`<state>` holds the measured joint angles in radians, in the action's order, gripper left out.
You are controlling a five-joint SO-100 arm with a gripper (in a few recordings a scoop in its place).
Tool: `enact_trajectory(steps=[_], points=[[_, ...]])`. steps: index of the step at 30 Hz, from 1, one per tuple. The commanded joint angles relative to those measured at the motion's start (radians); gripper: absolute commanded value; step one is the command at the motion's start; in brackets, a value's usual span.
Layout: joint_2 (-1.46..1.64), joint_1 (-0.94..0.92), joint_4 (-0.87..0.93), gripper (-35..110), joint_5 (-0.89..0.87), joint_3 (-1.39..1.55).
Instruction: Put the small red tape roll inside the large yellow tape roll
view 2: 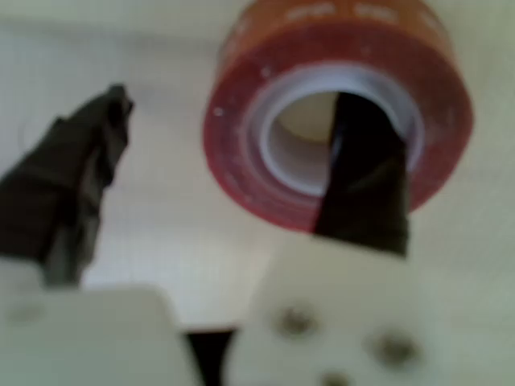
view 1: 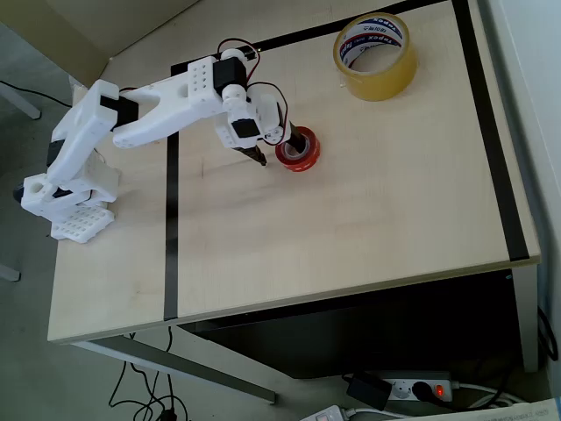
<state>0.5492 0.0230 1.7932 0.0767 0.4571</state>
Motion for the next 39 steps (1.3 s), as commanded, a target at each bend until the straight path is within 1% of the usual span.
enact_trajectory(steps=[1,2,8,13,17,21,24,29,39], points=[[-0.026,-0.003,0.015,13,-0.005,-0.126],[-0.054,-0.008,0.015,8,-0.011,-0.167],[-0.167,-0.029,0.015,0,-0.032,-0.396],[-0.167,-0.032,0.015,0,-0.026,-0.492],[-0.155,-0.034,0.015,0,-0.018,-0.664],[-0.026,-0.025,-0.012,0,-0.005,-0.698],[0.049,-0.006,-0.077,0,-0.005,-0.698],[0.098,0.041,-0.245,0,-0.005,-0.698],[0.044,0.167,-0.609,0,-0.005,-0.696]])
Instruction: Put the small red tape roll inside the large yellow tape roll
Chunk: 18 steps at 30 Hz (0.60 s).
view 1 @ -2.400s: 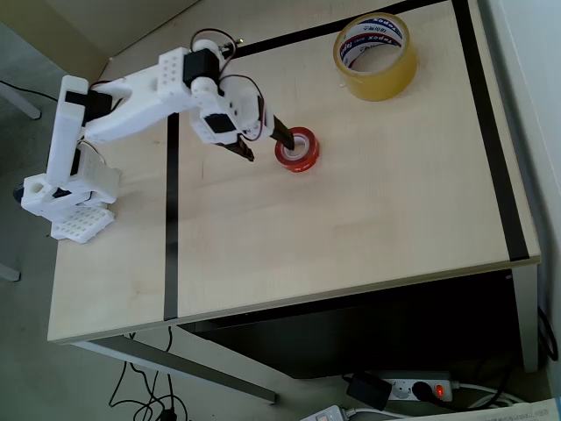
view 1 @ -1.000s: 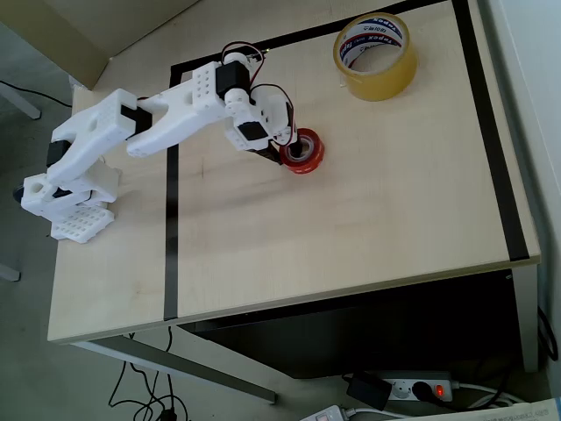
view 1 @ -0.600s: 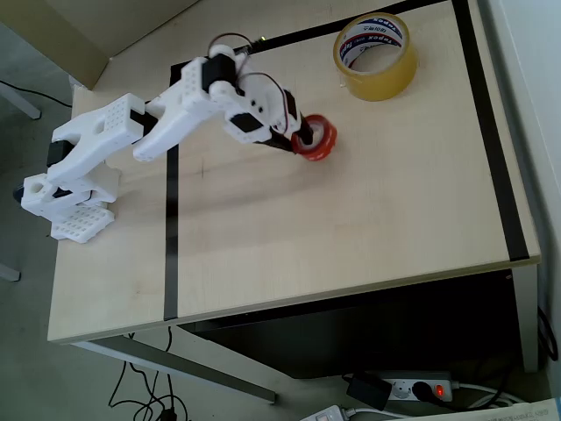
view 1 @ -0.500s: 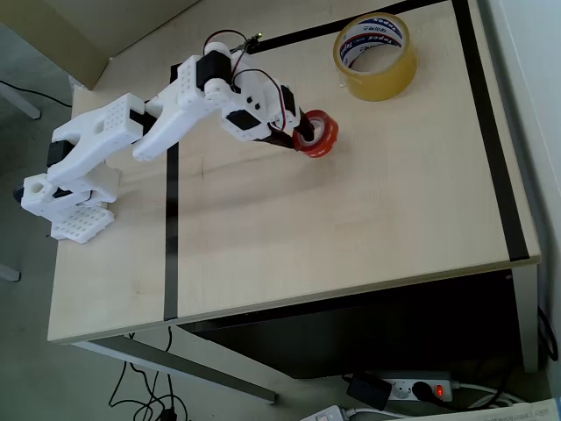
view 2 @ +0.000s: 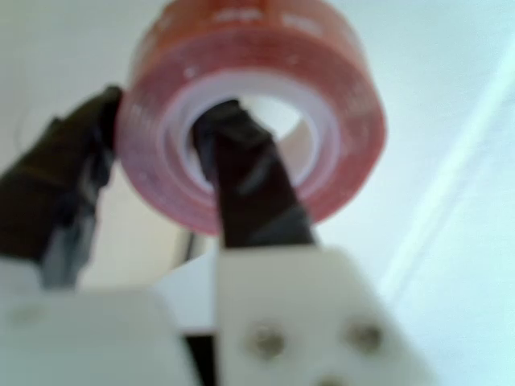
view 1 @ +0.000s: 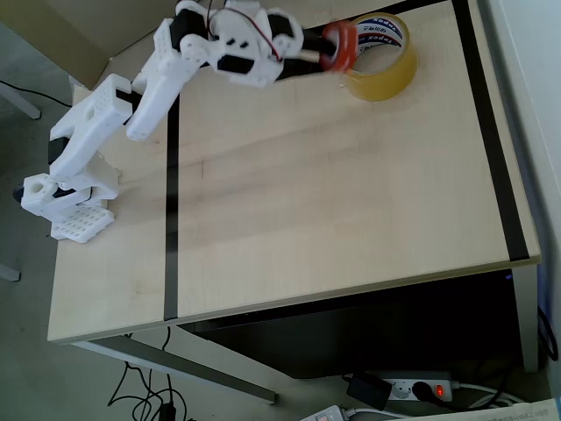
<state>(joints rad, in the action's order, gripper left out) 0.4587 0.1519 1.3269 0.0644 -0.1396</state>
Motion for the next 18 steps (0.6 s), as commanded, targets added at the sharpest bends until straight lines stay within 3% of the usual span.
enact_trajectory(steps=[1,9,18], points=[[0.121,0.049,-0.183,0,0.008,-0.100],[0.098,0.103,-0.431,0,0.008,0.083],[-0.012,0.115,-0.459,0,0.012,0.095]])
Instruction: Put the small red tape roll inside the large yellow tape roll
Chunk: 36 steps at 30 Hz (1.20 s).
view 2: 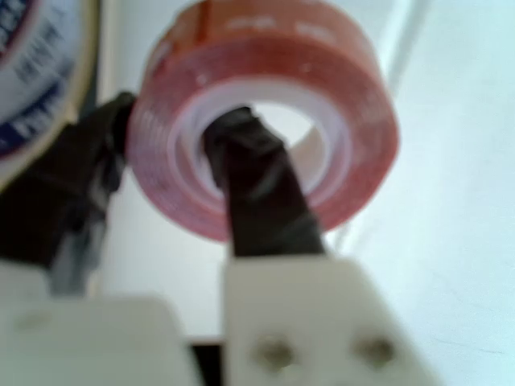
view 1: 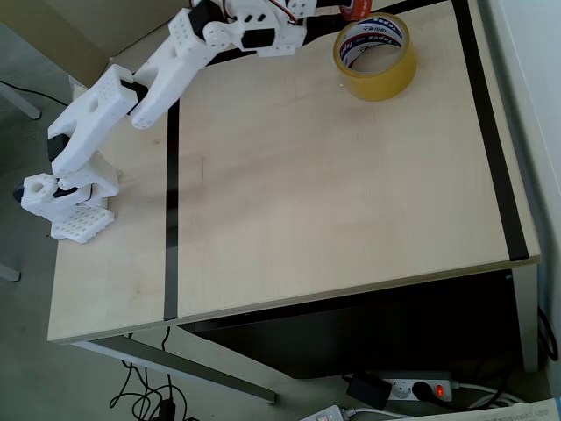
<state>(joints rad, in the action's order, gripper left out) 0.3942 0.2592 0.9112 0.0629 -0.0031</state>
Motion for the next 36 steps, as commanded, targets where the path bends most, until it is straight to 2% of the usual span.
enact_trajectory(steps=[1,5,11,17,22,25,29,36], points=[[0.043,0.008,-0.043,0,0.020,-0.041],[0.006,-0.002,-0.041,0,0.021,-0.041],[-0.055,-0.006,0.049,17,0.021,-0.140],[-0.061,-0.008,0.091,19,0.021,-0.187],[-0.041,-0.005,0.149,17,0.021,-0.230],[0.003,-0.011,0.198,0,0.021,-0.235],[0.098,-0.034,0.324,0,0.021,-0.227],[0.387,-0.057,0.732,0,0.051,-0.067]])
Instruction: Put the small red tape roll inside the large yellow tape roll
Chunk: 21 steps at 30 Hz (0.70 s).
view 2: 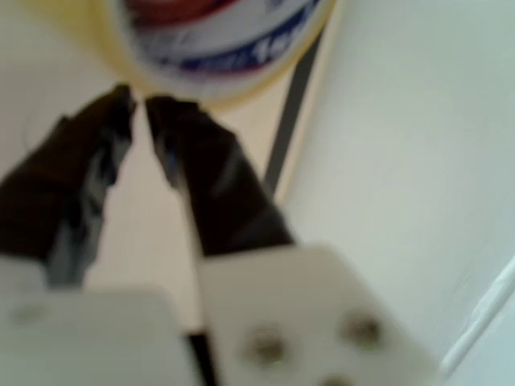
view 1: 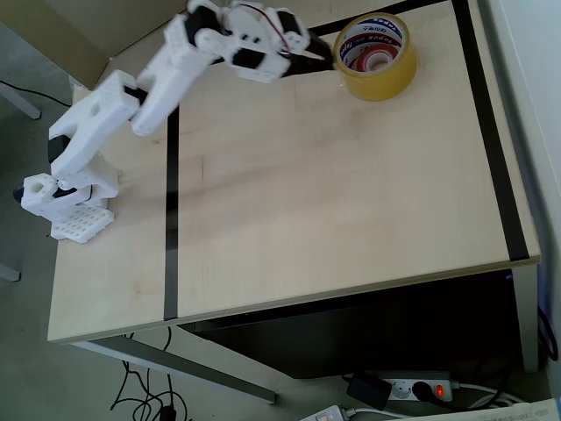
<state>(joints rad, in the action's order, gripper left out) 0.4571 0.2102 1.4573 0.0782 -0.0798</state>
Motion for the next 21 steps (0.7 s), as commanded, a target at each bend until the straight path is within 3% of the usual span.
enact_trajectory(steps=[1,3,11,16,21], points=[[0.367,-0.018,0.239,0,0.040,0.034],[0.445,-0.035,0.347,0,0.037,0.089],[1.129,-0.173,0.313,0,-0.061,0.887],[1.654,-0.262,-0.120,0,-0.084,1.652],[1.919,-0.268,-0.558,0,-0.084,2.232]])
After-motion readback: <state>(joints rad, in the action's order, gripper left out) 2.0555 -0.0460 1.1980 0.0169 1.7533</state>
